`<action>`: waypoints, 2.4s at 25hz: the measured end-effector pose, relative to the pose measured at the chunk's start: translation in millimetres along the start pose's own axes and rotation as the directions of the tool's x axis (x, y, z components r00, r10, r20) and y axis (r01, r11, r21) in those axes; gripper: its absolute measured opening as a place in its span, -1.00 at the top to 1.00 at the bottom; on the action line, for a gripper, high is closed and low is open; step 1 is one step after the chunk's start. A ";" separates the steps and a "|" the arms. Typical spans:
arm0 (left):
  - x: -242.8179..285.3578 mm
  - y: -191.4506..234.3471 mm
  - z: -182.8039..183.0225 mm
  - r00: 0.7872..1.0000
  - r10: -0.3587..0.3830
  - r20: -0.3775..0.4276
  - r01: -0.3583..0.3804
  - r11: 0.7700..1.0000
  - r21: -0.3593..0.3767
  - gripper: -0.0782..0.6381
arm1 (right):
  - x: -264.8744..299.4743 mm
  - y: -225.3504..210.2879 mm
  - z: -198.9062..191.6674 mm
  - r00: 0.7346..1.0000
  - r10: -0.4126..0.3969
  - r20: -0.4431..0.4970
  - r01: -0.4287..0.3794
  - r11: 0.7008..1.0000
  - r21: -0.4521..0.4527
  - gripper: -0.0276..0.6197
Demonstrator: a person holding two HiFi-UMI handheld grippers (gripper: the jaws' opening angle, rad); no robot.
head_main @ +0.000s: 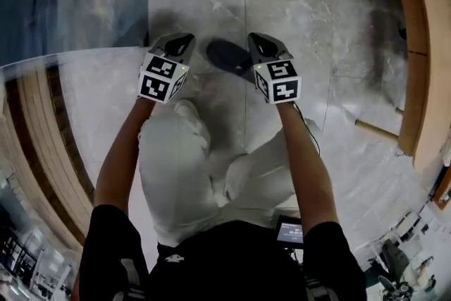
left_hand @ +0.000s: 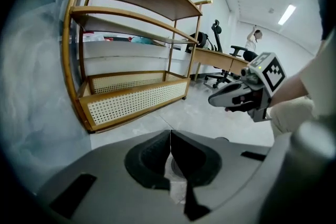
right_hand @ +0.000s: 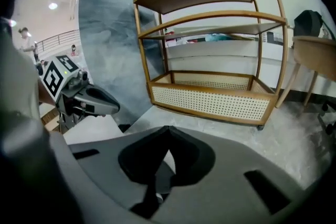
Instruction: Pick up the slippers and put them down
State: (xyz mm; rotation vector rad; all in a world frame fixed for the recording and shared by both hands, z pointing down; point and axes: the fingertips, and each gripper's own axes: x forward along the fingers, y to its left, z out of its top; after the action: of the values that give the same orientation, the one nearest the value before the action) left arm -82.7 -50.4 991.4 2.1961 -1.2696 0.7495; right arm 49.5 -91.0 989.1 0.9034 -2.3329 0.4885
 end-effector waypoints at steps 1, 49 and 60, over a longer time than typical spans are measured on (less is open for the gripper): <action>-6.6 0.3 10.1 1.000 0.002 -0.001 -0.002 1.000 0.002 0.76 | -7.7 0.1 12.6 1.000 0.001 0.010 -0.001 1.000 0.003 0.92; -433.6 -161.4 521.9 0.934 0.113 0.339 -0.071 0.988 -0.134 0.77 | -492.6 56.6 494.6 0.944 -0.057 0.326 0.032 0.996 0.081 0.92; -535.2 -222.7 575.1 0.876 0.087 0.475 -0.095 0.995 -0.008 0.77 | -579.5 113.6 556.5 0.883 -0.008 0.470 0.030 0.999 -0.038 0.92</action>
State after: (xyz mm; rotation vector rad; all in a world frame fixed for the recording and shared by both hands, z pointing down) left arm 14.1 3.1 182.3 2.4366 -1.6107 0.2482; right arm 102.1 -18.0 182.7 1.1221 -2.7518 0.2198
